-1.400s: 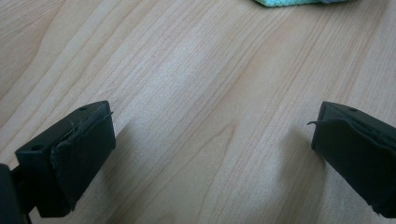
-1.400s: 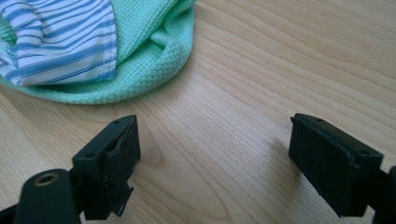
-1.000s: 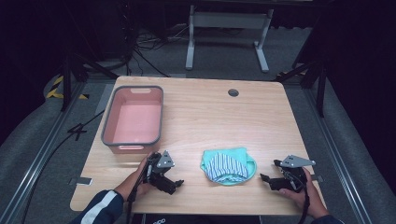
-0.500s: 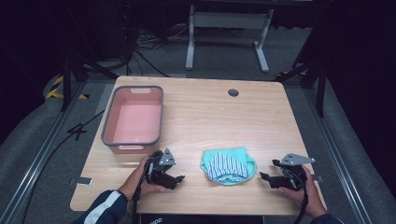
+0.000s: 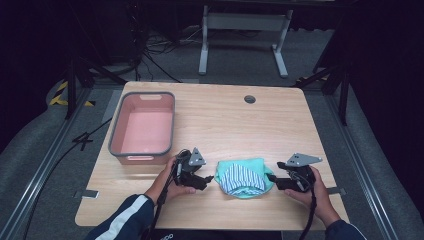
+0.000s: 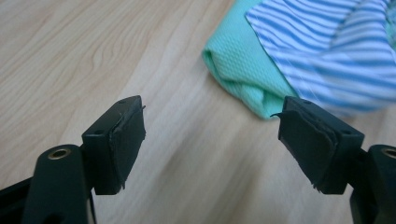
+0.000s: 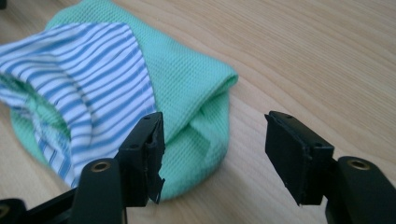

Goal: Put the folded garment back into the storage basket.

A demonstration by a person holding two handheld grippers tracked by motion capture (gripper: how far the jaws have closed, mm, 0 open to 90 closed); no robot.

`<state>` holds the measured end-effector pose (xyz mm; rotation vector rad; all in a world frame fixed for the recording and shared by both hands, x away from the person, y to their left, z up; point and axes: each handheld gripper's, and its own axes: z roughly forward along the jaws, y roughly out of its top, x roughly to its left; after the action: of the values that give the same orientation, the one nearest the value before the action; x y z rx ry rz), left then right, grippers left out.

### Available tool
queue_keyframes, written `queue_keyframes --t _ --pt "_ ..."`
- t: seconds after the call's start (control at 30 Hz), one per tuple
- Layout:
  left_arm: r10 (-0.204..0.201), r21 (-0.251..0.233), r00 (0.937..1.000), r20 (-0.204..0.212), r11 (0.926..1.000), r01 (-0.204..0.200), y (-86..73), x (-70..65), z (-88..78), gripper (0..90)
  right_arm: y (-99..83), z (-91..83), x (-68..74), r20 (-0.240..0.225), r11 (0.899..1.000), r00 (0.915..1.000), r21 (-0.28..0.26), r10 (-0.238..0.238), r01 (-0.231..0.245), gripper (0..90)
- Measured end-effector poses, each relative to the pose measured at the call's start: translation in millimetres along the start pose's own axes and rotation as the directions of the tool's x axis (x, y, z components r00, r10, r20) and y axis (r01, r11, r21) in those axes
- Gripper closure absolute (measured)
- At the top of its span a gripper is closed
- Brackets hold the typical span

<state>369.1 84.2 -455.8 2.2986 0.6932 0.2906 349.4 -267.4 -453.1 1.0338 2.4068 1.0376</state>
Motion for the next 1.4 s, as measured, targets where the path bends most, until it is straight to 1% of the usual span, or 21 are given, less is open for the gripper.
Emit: queue_keyframes --t 0.07,0.17,0.23,0.3,0.43,0.5,0.57,0.6,0.7,0.8,0.87,0.97,1.0,1.03,1.07,1.1,1.2,1.27,1.3,1.33,1.4 --pt "0.000 -0.005 0.9999 -0.013 1.0000 0.000 4.3 0.2 6.5 24.8 4.0 3.6 -0.8 -0.002 1.000 1.0000 -0.001 0.004 -0.004 40.6" --pt "-0.021 0.002 0.9998 0.001 0.9998 0.021 8.9 1.0 17.4 25.4 7.7 11.9 -3.2 -0.011 1.000 0.9998 0.007 0.015 -0.015 42.7" --pt "-0.019 0.009 0.9998 0.005 0.9998 0.019 11.4 0.8 24.1 25.5 8.3 16.3 -4.2 -0.007 1.000 0.9998 0.019 0.020 -0.020 42.9" --pt "-0.031 0.014 0.9994 0.012 0.9994 0.031 12.5 0.3 29.8 25.3 8.6 21.2 -5.5 -0.001 0.999 0.9998 0.031 0.021 -0.021 43.2" --pt "-0.043 0.018 0.9988 0.024 0.9989 0.042 13.0 -0.1 36.7 24.9 8.8 27.1 -6.8 -0.002 0.999 0.9995 0.040 0.033 -0.032 43.9" --pt "-0.042 0.031 0.9987 0.028 0.9987 0.041 12.7 0.3 37.5 23.9 9.0 31.7 -6.0 -0.008 0.998 0.9994 0.053 0.034 -0.034 44.0" --pt "-0.049 0.029 0.9984 0.027 0.9984 0.048 11.8 0.8 38.2 23.3 9.3 34.5 -5.0 -0.007 0.998 0.9995 0.060 0.029 -0.029 44.3" --pt "-0.051 0.041 0.9983 0.029 0.9979 0.049 10.8 1.4 39.4 22.4 9.2 35.9 -3.9 -0.008 0.997 0.9995 0.065 0.030 -0.029 44.3" --pt "-0.031 0.046 0.9994 0.016 0.9985 0.030 10.1 -0.8 40.3 20.1 6.0 37.2 -2.2 -0.008 0.997 0.9992 0.065 0.039 -0.038 44.2" --pt "-0.030 0.032 0.9995 0.008 0.9991 0.029 9.1 -1.5 41.2 19.0 4.4 36.0 -0.9 -0.010 0.997 0.9992 0.064 0.040 -0.039 44.4" --pt "-0.028 0.032 0.9996 0.008 0.9991 0.028 9.0 -1.5 41.1 19.0 2.8 35.0 1.2 -0.006 0.997 0.9987 0.057 0.050 -0.049 45.4" --pt "-0.028 0.030 0.9995 0.012 0.9992 0.028 8.5 -1.4 41.2 19.0 2.3 34.3 2.8 -0.003 0.997 0.9988 0.059 0.049 -0.049 46.6" --pt "-0.027 0.029 0.9995 0.013 0.9992 0.027 8.3 -1.4 41.1 19.0 2.1 33.4 5.1 -0.004 0.997 0.9986 0.057 0.052 -0.052 52.7" --pt "-0.027 0.029 0.9995 0.013 0.9992 0.027 8.3 -1.4 41.1 19.1 2.1 33.4 5.1 -0.004 0.997 0.9986 0.057 0.052 -0.052 52.7" --pt "-0.023 0.028 0.9997 0.011 0.9994 0.023 8.3 -1.3 41.0 19.5 2.3 32.8 7.4 -0.011 0.997 0.9988 0.059 0.048 -0.048 58.3" --pt "-0.024 0.026 0.9995 0.018 0.9994 0.024 8.4 -1.3 40.5 20.6 2.6 32.7 8.1 -0.011 0.997 0.9988 0.061 0.047 -0.047 60.1" --pt "-0.026 0.021 0.9995 0.019 0.9995 0.025 8.7 -0.8 38.6 33.1 3.5 32.2 10.0 -0.018 0.996 0.9986 0.069 0.050 -0.049 64.0" --pt "-0.023 0.016 0.9996 0.015 0.9996 0.023 8.8 -0.4 38.0 38.6 3.8 32.0 10.7 -0.022 0.996 0.9986 0.071 0.047 -0.046 67.8" --pt "-0.023 0.016 0.9996 0.015 0.9996 0.023 8.8 -0.4 38.0 41.9 3.8 32.0 10.7 -0.022 0.996 0.9986 0.071 0.047 -0.046 67.8" --pt "-0.021 0.013 0.9996 0.021 0.9997 0.021 9.1 -0.4 38.0 41.9 4.0 31.8 11.8 -0.024 0.996 0.9984 0.074 0.051 -0.049 69.7" --pt "-0.011 0.016 0.9996 0.027 0.9998 0.011 9.8 -1.0 37.5 48.9 4.3 31.8 13.1 -0.026 0.996 0.9982 0.074 0.054 -0.052 72.7"
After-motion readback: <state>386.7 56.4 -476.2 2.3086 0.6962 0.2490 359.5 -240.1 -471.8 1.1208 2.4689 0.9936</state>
